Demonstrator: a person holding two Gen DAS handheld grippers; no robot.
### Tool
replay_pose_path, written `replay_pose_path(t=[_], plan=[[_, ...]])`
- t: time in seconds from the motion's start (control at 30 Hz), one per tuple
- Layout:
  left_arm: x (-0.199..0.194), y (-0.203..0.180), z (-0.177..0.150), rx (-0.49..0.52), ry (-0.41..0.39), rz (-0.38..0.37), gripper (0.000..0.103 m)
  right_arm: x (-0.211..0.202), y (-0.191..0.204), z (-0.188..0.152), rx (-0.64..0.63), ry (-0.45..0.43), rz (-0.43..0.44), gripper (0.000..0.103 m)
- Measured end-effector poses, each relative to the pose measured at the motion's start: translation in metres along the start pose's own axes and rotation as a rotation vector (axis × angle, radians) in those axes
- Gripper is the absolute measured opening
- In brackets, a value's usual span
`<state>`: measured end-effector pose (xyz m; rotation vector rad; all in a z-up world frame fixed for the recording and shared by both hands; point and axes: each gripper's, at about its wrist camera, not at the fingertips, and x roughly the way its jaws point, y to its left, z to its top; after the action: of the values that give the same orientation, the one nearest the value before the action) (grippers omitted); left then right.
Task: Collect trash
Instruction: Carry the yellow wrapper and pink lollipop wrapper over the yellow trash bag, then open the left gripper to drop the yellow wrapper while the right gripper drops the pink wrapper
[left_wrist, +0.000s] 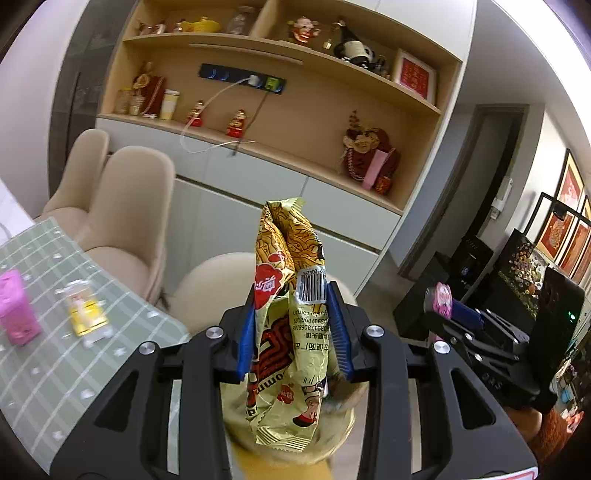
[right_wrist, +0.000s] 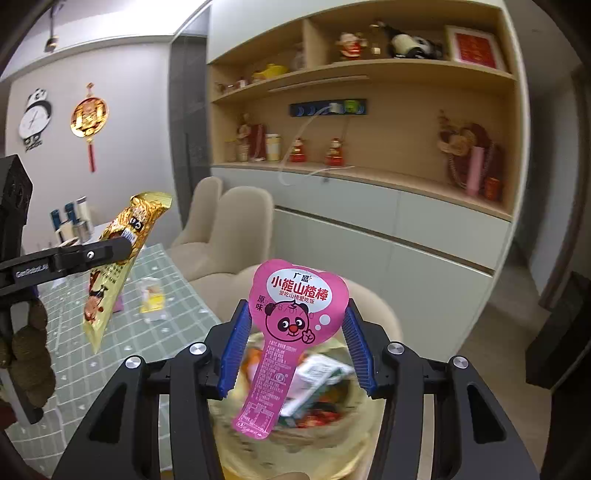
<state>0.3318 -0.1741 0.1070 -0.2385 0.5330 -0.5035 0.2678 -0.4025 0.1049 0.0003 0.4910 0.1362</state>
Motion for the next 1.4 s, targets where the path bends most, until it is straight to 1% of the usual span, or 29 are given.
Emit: replay_pose_path(t=[0.07,0.13,0.23,0.27,0.4,0.43,0.53,0.63,0.7,0.77,0.83,0.9,1.0,1.07,1.1,1.17,1.2,1.27,1.33,1.4], plan=[[0.026,-0.007,-0.004,-0.003,0.014,-0.015,0.032,0.006,-0.017,-0.006,0.012,0.002,-0.015,0.047],[0.062,-0.013,-0.015,-0.002,0.059,-0.021,0.032,0.013,-0.033,-0.014,0.031,0.014,-0.027,0.048],[0.105,-0.018,-0.032,-0.009,0.143,-0.013,0.032,0.027,-0.057,-0.024,0.081,0.048,-0.034,0.047],[0.125,-0.018,-0.039,-0.014,0.185,-0.009,0.032,0.033,-0.065,-0.027,0.095,0.062,-0.032,0.048],[0.169,-0.020,-0.058,-0.009,0.279,0.023,0.032,0.047,-0.082,-0.031,0.101,0.089,-0.034,0.047],[0.182,-0.019,-0.063,-0.010,0.317,0.044,0.032,0.052,-0.085,-0.031,0.105,0.094,-0.031,0.048],[0.204,-0.016,-0.071,-0.030,0.392,0.052,0.032,0.062,-0.090,-0.030,0.109,0.103,-0.030,0.047],[0.222,-0.018,-0.084,0.008,0.461,0.084,0.032,0.070,-0.095,-0.031,0.120,0.110,-0.034,0.047],[0.229,-0.016,-0.090,-0.012,0.502,0.084,0.032,0.072,-0.098,-0.034,0.128,0.115,-0.037,0.047],[0.234,-0.018,-0.096,-0.018,0.527,0.082,0.032,0.073,-0.101,-0.037,0.139,0.121,-0.041,0.047],[0.236,-0.021,-0.102,0.001,0.548,0.080,0.032,0.075,-0.104,-0.040,0.147,0.129,-0.045,0.047],[0.238,-0.024,-0.107,0.012,0.558,0.077,0.033,0.076,-0.105,-0.042,0.154,0.134,-0.047,0.047],[0.236,-0.023,-0.109,0.001,0.555,0.059,0.033,0.078,-0.104,-0.043,0.150,0.142,-0.045,0.047],[0.234,-0.023,-0.107,-0.006,0.546,0.050,0.040,0.078,-0.103,-0.043,0.144,0.144,-0.044,0.047],[0.233,-0.022,-0.106,-0.011,0.542,0.042,0.041,0.079,-0.102,-0.042,0.143,0.145,-0.041,0.047],[0.229,-0.020,-0.102,-0.030,0.534,0.034,0.049,0.081,-0.101,-0.042,0.144,0.145,-0.037,0.048],[0.225,-0.017,-0.098,-0.043,0.526,0.031,0.050,0.083,-0.101,-0.042,0.143,0.146,-0.034,0.047],[0.216,-0.016,-0.088,-0.074,0.505,0.022,0.052,0.087,-0.099,-0.041,0.140,0.150,-0.024,0.047],[0.198,-0.011,-0.077,-0.101,0.462,0.016,0.054,0.091,-0.094,-0.041,0.136,0.155,-0.008,0.048],[0.175,-0.007,-0.064,-0.113,0.401,0.028,0.056,0.097,-0.089,-0.043,0.136,0.167,0.013,0.048]])
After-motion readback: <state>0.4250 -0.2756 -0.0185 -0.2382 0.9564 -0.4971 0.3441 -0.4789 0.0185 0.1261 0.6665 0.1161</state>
